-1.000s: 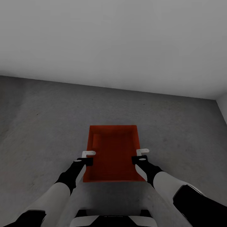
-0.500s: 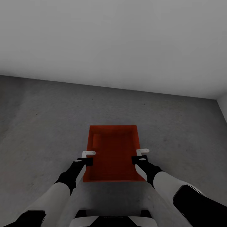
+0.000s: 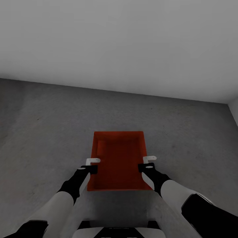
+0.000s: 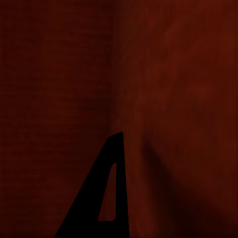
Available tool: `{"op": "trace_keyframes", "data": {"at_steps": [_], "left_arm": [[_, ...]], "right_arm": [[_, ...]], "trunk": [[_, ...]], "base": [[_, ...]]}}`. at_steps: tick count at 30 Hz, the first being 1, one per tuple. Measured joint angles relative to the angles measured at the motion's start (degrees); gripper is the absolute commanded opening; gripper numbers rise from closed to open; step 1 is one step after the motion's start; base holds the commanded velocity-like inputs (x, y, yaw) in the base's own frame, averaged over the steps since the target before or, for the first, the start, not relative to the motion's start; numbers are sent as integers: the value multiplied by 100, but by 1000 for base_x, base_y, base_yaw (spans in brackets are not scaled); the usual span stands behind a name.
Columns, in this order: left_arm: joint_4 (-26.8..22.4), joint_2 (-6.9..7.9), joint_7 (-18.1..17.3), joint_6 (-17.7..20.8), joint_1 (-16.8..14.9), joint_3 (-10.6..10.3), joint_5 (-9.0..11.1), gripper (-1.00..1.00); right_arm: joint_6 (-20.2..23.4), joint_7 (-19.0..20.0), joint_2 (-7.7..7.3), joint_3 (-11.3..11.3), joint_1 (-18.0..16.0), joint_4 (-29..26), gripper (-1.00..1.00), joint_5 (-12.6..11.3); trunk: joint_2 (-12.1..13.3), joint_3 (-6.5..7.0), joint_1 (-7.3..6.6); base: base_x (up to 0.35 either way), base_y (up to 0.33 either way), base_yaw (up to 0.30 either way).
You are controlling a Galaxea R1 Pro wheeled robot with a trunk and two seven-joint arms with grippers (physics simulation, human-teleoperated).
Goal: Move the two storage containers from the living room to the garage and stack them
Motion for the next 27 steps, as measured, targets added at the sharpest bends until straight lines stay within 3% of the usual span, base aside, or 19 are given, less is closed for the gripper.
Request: {"op": "trace_keyframes", "data": {"at_steps": [7,13,27], "left_arm": [[0,0,0,0,0,0,0,-100],[5,0,-3,-5,0,2,0,-100],[1,0,-1,3,0,0,1,-100]], "right_arm": [[0,0,0,0,0,0,-100,0],[1,-1,0,0,0,0,-100,3],[3,-2,0,2,0,1,-100,-3]], "trunk": [[0,0,0],[-239,-107,131],[-241,-108,132]], "base": [[0,0,0],[0,0,0],[0,0,0]]}}
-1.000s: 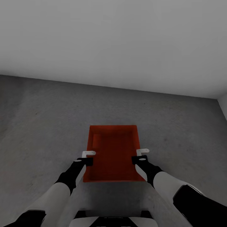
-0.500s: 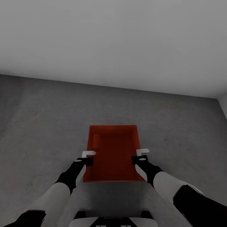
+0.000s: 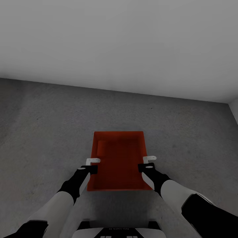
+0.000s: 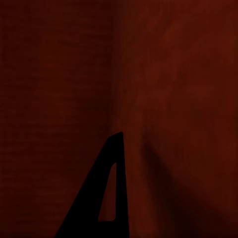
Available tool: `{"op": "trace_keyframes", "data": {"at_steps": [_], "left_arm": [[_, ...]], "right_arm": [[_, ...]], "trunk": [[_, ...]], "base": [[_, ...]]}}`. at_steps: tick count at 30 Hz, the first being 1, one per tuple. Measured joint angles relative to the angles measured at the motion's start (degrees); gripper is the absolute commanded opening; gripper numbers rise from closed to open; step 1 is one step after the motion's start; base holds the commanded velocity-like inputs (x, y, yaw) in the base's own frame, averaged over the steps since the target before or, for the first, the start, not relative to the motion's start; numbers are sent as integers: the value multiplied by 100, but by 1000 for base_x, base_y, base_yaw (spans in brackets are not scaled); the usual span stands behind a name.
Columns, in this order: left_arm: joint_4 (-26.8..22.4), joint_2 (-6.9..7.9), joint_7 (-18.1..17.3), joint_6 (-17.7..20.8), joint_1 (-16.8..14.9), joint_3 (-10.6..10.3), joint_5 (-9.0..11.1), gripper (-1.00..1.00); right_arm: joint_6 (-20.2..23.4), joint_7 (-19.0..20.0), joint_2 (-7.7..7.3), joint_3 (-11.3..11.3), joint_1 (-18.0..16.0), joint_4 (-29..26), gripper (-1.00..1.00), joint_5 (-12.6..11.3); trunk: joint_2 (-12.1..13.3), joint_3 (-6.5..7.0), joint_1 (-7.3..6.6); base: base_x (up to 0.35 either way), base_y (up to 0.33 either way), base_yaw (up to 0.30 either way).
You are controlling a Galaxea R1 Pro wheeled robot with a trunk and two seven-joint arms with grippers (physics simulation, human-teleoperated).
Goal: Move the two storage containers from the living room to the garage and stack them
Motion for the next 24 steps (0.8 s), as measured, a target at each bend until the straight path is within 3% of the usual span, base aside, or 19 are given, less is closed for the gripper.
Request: {"op": "trace_keyframes", "data": {"at_steps": [24], "left_arm": [[-7,3,-4,12,0,0,3,-100]], "right_arm": [[13,-10,4,-15,-1,-5,-100,14]], "trunk": [[0,0,0]], "base": [[0,0,0]]}}
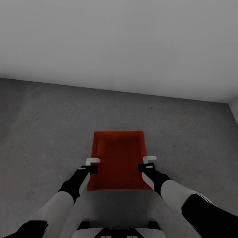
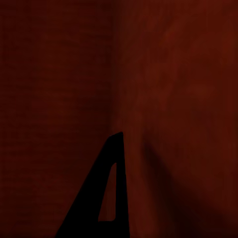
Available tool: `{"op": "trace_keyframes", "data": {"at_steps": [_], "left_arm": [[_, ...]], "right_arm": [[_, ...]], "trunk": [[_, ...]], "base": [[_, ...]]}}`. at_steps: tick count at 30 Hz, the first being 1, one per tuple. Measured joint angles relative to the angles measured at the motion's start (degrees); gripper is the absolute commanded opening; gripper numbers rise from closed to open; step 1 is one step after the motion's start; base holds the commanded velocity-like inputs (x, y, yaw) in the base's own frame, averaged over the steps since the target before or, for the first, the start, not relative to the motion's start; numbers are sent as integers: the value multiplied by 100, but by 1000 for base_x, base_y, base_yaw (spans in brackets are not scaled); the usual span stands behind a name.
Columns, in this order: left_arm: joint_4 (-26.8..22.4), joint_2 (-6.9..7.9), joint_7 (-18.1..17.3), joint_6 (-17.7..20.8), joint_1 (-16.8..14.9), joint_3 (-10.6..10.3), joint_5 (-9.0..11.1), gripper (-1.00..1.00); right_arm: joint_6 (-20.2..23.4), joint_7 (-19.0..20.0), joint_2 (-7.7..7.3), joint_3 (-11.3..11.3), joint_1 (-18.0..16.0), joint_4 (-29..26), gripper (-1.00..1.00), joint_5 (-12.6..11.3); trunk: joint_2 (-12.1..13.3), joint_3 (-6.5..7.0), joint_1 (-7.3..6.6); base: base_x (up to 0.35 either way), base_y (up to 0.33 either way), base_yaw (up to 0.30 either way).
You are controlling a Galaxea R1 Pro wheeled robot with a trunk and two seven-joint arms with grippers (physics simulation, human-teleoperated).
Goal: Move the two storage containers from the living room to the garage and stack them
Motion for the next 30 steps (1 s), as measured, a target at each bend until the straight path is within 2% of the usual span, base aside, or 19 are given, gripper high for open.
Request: {"op": "trace_keyframes", "data": {"at_steps": [3,4,5,6,30], "left_arm": [[0,4,-5,-1,0,0,0,-100],[2,4,-5,-3,0,-1,2,-100],[57,6,-38,-72,0,-10,1,100],[138,5,-40,181,4,-60,140,100],[196,9,-31,137,3,-62,132,100]], "right_arm": [[-2,-1,4,-6,0,3,-100,6],[-3,-3,4,-2,0,2,100,3],[-9,-5,-52,-143,-5,-15,100,133],[-8,-34,-115,-147,-6,-12,100,210],[-7,-42,-117,-146,-6,-10,100,221]], "trunk": [[0,0,0],[0,0,0],[0,1,0],[0,0,0],[0,0,0]], "base": [[0,0,0],[0,0,0],[0,0,0],[0,0,0],[0,0,0]]}}
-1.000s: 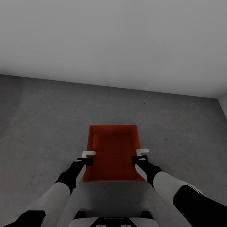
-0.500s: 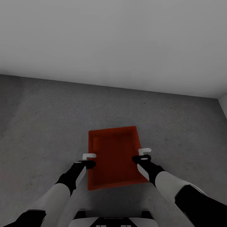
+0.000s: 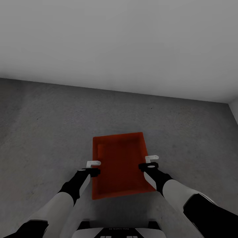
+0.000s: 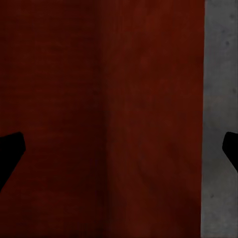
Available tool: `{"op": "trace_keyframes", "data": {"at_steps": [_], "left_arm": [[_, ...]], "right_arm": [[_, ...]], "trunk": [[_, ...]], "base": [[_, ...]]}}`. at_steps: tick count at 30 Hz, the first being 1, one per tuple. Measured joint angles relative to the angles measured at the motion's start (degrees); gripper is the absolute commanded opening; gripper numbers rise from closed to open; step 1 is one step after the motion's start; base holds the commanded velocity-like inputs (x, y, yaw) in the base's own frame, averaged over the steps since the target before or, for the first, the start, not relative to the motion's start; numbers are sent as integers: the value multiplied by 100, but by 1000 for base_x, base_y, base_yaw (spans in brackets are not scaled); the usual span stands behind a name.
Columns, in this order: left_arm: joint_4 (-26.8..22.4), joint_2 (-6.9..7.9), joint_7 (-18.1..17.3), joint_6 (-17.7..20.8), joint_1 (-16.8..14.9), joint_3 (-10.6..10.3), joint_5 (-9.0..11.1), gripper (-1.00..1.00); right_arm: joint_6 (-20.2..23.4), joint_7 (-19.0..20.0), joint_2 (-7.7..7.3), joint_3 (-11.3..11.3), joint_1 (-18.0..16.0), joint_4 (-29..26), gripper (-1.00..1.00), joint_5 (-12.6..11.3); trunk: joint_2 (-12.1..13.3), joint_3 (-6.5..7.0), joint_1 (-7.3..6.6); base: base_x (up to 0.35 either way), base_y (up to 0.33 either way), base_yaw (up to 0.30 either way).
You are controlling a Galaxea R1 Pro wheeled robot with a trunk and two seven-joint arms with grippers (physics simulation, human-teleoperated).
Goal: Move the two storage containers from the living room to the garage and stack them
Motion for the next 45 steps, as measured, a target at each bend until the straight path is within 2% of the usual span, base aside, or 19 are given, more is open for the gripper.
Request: {"op": "trace_keyframes", "data": {"at_steps": [11,20,28,31,36,45], "left_arm": [[-5,-7,0,0,0,0,0,100],[0,-9,0,0,0,0,0,100],[-11,-9,0,0,0,0,0,100],[-11,-8,5,1,0,0,0,100],[-37,-9,-15,0,0,0,0,100],[-27,-9,-3,8,0,0,0,100]], "right_arm": [[0,-2,0,0,0,0,100,-3],[0,-3,0,0,0,0,100,-4],[0,-9,0,0,0,-1,100,-4],[0,-9,0,0,0,0,100,-4],[0,-9,0,0,0,-3,100,-4],[0,-6,0,0,0,0,100,-4]], "trunk": [[0,0,0],[0,0,3],[0,0,0],[119,53,-65],[120,54,-66],[480,215,-263]], "base": [[-10,0,0],[-263,0,0],[-59,0,0],[-1,0,0],[0,0,0],[0,0,0]]}}
